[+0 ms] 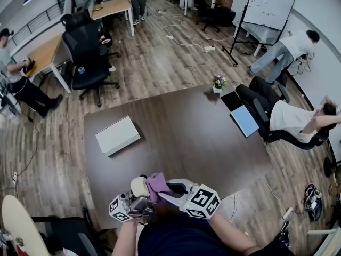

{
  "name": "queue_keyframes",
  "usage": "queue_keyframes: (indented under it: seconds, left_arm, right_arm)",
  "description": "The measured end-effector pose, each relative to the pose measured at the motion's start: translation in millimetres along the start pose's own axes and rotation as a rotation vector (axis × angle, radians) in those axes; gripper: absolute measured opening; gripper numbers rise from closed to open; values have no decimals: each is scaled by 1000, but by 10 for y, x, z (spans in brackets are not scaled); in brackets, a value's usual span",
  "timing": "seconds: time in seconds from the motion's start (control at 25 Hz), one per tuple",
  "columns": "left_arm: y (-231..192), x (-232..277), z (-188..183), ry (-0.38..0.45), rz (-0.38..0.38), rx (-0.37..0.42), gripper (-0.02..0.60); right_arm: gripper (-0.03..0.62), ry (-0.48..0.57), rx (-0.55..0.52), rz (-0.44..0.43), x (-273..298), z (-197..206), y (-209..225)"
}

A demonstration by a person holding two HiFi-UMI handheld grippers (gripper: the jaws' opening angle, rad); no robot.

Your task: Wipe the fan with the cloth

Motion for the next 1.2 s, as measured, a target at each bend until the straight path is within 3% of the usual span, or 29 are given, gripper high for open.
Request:
queue_keyframes:
  seconds: [0.32,0.72,1.0,1.2]
  left_arm:
    - [-34,-56,111,-121,-57,16,374]
    - [26,-14,334,-325,-49,31,374]
    - [16,7,391,-398,-54,58,374]
    - [-81,-13,377,-388,-131,75,374]
  right_arm:
    - [127,41,-109,15,-102,-271,-111]
    - [127,101,-187,27,-123,-489,-86]
    - [127,74,-172,115,-113,-425,32]
    - [127,66,-301,54,-99,-497,-91]
Point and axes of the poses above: the fingertips, and each gripper's own axes: x forward along the fingers, y to its right, z out of its underside, the point moved 8 cm from there along -x, backward along the fingers, and after that the axes turned 10 degrees about -x, right-handed, at the moved point
